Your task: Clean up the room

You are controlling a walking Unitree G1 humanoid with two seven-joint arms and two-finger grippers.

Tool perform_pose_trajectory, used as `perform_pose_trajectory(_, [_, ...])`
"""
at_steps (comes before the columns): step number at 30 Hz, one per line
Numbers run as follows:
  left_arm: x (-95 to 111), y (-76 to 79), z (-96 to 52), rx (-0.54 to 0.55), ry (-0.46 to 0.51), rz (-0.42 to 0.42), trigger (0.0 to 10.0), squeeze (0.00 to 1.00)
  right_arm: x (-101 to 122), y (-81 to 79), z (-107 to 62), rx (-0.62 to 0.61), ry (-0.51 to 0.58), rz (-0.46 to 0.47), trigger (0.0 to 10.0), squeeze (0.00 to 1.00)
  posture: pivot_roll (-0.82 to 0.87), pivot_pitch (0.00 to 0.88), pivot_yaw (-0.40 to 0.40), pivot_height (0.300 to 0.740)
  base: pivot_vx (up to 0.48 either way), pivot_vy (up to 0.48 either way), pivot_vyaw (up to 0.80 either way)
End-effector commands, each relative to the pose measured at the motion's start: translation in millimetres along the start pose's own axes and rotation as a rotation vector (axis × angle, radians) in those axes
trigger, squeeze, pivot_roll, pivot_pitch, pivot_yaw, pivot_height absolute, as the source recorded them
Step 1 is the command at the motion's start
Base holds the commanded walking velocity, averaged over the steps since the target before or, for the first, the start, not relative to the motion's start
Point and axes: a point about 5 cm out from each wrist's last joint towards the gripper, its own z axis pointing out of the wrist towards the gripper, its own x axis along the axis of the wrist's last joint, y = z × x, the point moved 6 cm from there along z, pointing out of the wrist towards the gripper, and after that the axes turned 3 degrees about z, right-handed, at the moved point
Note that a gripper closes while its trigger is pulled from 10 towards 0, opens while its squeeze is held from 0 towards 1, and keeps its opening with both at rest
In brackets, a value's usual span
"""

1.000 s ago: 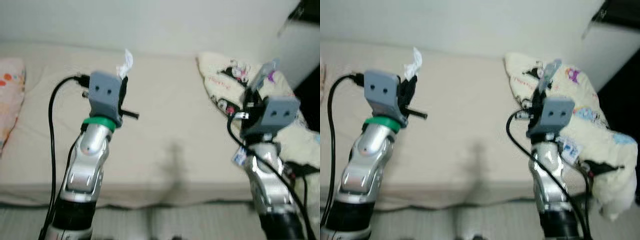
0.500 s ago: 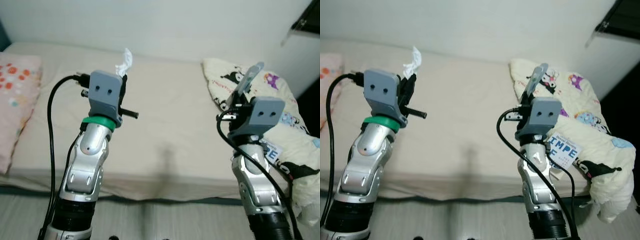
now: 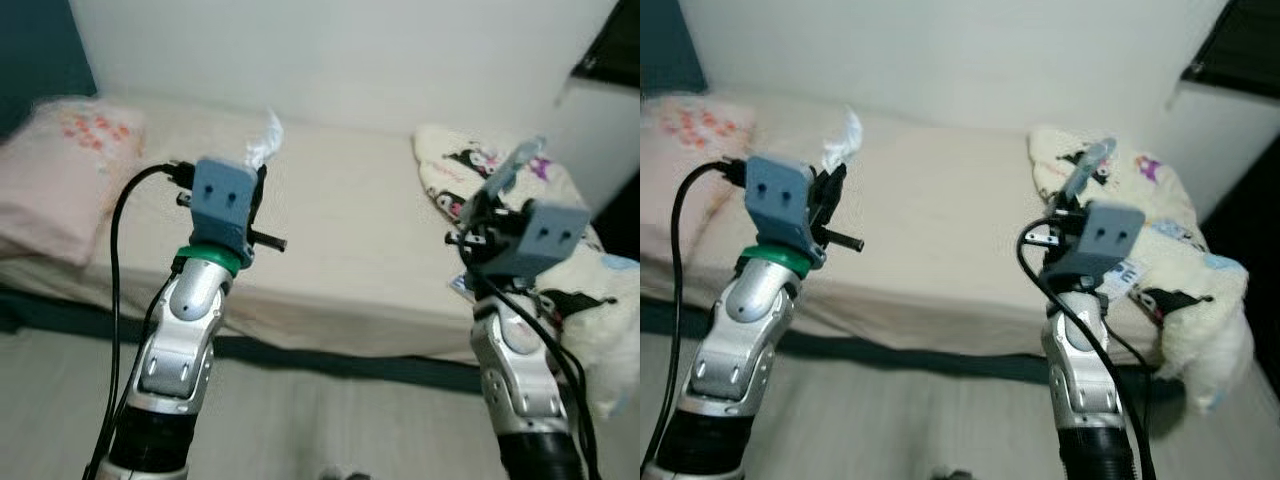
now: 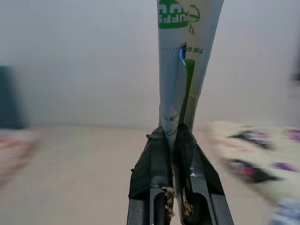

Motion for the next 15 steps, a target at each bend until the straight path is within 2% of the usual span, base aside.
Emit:
perform_pose_trajectory(1, [-6.6,3.9,-2.1,-0.009,-0.025,-0.005,10.0,0.0,0.6,1.5,1.4,-0.003,-0.006,0.011,10.0,0.0,0.04,0.032,-0.068,0.72,0.0,0.0,0.75])
perform_pose_trajectory(15, [-6.6,2.5,-2.7,-0.004,-0.029,-0.003,10.0,0.0,1.9,3.1,1.9,0.001,-0.009,0.013,10.0,0.0,0.03,0.033,-0.069,0.72,0.0,0.0,0.73])
